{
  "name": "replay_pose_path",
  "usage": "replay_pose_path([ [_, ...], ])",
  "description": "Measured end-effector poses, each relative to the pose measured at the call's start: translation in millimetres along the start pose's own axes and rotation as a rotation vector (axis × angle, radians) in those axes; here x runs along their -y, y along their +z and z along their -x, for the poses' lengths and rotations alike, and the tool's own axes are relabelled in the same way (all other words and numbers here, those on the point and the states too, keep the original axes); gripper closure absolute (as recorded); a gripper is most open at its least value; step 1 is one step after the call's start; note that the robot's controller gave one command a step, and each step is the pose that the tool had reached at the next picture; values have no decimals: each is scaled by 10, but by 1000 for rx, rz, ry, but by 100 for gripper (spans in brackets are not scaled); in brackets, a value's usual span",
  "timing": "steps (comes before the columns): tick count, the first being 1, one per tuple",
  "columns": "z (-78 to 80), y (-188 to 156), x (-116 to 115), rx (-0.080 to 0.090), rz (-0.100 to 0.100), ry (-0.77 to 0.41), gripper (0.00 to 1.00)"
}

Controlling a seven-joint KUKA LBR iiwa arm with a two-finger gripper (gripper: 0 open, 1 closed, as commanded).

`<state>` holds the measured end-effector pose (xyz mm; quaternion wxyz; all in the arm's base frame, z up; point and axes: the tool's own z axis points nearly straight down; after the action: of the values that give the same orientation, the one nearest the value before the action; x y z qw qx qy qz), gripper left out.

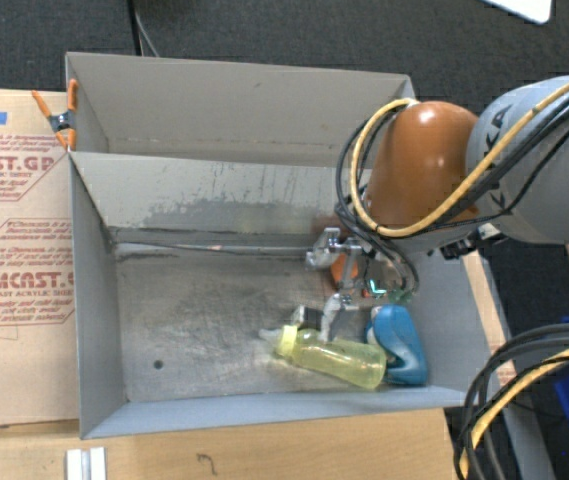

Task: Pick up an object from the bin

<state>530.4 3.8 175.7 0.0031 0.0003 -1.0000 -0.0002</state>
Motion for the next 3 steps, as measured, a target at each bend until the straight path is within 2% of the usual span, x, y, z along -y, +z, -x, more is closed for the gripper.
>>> replay_pose_path([
  [1, 17, -34, 0, 7, 0, 0, 0],
  [2, -68, 932, 157, 3, 6, -67, 100],
  [3, -68, 933, 157, 3, 6, -66, 100],
])
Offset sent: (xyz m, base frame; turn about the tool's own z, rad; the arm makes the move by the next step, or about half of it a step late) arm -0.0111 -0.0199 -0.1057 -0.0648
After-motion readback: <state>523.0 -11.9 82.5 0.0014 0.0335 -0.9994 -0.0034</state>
